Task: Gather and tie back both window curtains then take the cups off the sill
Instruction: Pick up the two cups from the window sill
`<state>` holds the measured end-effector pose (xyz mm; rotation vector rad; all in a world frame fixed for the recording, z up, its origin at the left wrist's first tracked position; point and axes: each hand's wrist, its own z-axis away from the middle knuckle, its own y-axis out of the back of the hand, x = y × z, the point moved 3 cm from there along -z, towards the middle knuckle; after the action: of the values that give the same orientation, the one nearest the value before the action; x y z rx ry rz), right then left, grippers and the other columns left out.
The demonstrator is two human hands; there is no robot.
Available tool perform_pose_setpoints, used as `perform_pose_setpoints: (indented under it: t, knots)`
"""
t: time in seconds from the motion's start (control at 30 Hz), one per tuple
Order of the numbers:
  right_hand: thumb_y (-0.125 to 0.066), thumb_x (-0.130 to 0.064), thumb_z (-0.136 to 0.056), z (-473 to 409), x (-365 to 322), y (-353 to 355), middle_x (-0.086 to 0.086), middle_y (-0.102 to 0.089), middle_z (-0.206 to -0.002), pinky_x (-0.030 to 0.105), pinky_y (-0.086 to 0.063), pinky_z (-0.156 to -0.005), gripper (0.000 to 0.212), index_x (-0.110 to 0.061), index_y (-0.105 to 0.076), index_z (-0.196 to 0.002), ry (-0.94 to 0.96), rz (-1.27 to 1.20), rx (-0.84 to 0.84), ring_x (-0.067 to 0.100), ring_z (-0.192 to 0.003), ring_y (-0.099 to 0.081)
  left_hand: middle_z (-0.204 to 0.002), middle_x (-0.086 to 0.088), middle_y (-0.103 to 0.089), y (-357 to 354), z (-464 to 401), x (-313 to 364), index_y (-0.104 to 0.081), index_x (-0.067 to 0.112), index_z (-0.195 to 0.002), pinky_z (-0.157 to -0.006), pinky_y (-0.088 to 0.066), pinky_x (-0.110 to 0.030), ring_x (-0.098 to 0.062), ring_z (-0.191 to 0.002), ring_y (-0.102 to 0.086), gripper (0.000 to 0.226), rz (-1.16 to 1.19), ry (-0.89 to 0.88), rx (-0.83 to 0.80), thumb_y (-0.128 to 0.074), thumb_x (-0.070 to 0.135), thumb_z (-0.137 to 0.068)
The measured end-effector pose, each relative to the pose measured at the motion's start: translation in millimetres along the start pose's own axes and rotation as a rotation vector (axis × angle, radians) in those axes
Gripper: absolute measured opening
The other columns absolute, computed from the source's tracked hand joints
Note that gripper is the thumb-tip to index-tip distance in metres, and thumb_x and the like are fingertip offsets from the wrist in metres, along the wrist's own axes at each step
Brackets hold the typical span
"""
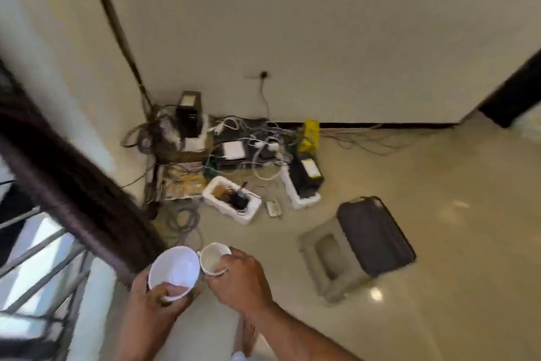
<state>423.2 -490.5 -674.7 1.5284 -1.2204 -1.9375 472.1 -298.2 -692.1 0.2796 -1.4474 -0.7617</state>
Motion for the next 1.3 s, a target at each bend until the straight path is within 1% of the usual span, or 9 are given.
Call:
perform_pose_setpoints:
  t: [0.07,0.13,0.2,0.3,0.37,0.53,0.77,0.93,1.3]
  knots:
    - [-0.072,-0.056,-0.078,7.9,18.7,35.1,0.006,-0.079,-0.105,0.035,-0.060,-0.073,0.043,-0.017,-0.082,-0.090,-0.067,0.034,0.088,0.032,-0.089,-0.075,-0.111,0.003,-0.058,-15.9,-11.7,19.1,-0.083,0.019,-0.104,-0.076,-0.050,-0.004,-0.027,-0.103,-0.063,0.041,0.093,-0.029,-0.150,-0.102,0.027,-0.068]
    - [-0.070,-0.058,-0.080,23.1,40.0,59.4,0.008,-0.079,-0.108,0.036,-0.060,-0.078,0.047,-0.015,-0.082,-0.094,-0.172,0.028,0.111,0.034,-0.093,-0.075,-0.114,0.000,-0.058,-37.8,-22.0,43.9,-0.077,0.012,-0.118,-0.081,-0.056,-0.021,-0.024,-0.102,-0.059,0.051,0.042,-0.019,-0.300,-0.098,0.028,-0.074]
    - [-0.072,-0.056,-0.080,39.0,57.5,84.9,0.008,-0.078,-0.109,0.036,-0.060,-0.080,0.046,-0.014,-0.082,-0.096,-0.259,-0.004,0.175,0.034,-0.095,-0.074,-0.124,-0.010,-0.056,-65.8,-19.2,76.7,-0.084,0.021,-0.088,-0.094,-0.054,-0.044,-0.033,-0.114,-0.059,0.030,-0.052,-0.155,-0.270,-0.103,0.024,-0.065]
    - [-0.076,-0.056,-0.081,60.4,91.6,111.2,0.004,-0.077,-0.116,0.035,-0.059,-0.084,0.043,-0.016,-0.081,-0.099,-0.379,-0.024,0.230,0.032,-0.101,-0.073,-0.130,-0.012,-0.055,-110.2,-17.6,107.5,-0.077,0.023,-0.059,-0.095,-0.053,-0.040,-0.040,-0.122,-0.057,0.031,-0.049,-0.181,-0.305,-0.107,0.018,-0.057]
    - [-0.077,-0.059,-0.083,74.3,113.5,129.3,0.001,-0.076,-0.120,0.033,-0.058,-0.086,0.046,-0.018,-0.081,-0.103,-0.458,-0.031,0.252,0.027,-0.105,-0.073,-0.131,-0.011,-0.055,-134.5,-13.5,134.2,-0.074,0.027,-0.057,-0.089,-0.049,-0.026,-0.039,-0.120,-0.059,0.035,-0.029,-0.236,-0.353,-0.107,0.018,-0.056]
    - [-0.066,-0.071,-0.086,97.9,157.6,171.3,-0.005,-0.078,-0.124,0.030,-0.058,-0.090,0.056,-0.029,-0.081,-0.119,-0.627,0.006,0.310,0.019,-0.106,-0.075,-0.134,-0.005,-0.056,-190.2,-10.2,195.2,-0.077,0.026,-0.061,-0.090,-0.045,-0.030,-0.020,-0.108,-0.058,0.027,-0.033,-0.418,-0.503,-0.104,0.028,-0.064]
    - [-0.067,-0.062,-0.093,100.2,226.6,224.5,-0.005,-0.076,-0.096,0.011,-0.029,-0.054,0.043,-0.023,-0.083,-0.103,-0.797,-0.047,0.403,0.008,-0.065,-0.051,-0.126,0.010,-0.058,-277.3,-24.0,269.6,-0.075,0.031,-0.060,-0.090,-0.049,-0.029,-0.012,-0.115,-0.054,0.032,-0.010,-0.545,-0.589,-0.102,0.048,-0.059]
    - [-0.068,-0.059,-0.090,77.4,303.4,247.6,-0.004,-0.079,-0.097,0.028,-0.054,-0.074,0.041,-0.021,-0.082,-0.095,-0.887,-0.105,0.407,0.017,-0.087,-0.069,-0.146,0.015,-0.049,-354.3,-44.2,313.9,-0.071,0.028,-0.060,-0.101,-0.056,-0.033,-0.012,-0.127,-0.052,0.034,-0.028,-0.572,-0.680,-0.099,0.048,-0.064]
    - [-0.075,-0.062,-0.085,-2.4,510.3,255.2,-0.013,-0.069,-0.138,0.024,-0.052,-0.099,0.035,-0.036,-0.085,-0.106,-1.013,-0.212,0.308,0.019,-0.121,-0.071,-0.145,0.021,-0.036,-554.0,-104.5,352.7,-0.066,0.038,-0.098,-0.105,-0.046,-0.016,-0.009,-0.127,-0.051,0.039,-0.250,-0.479,-0.885,-0.080,0.053,-0.064]
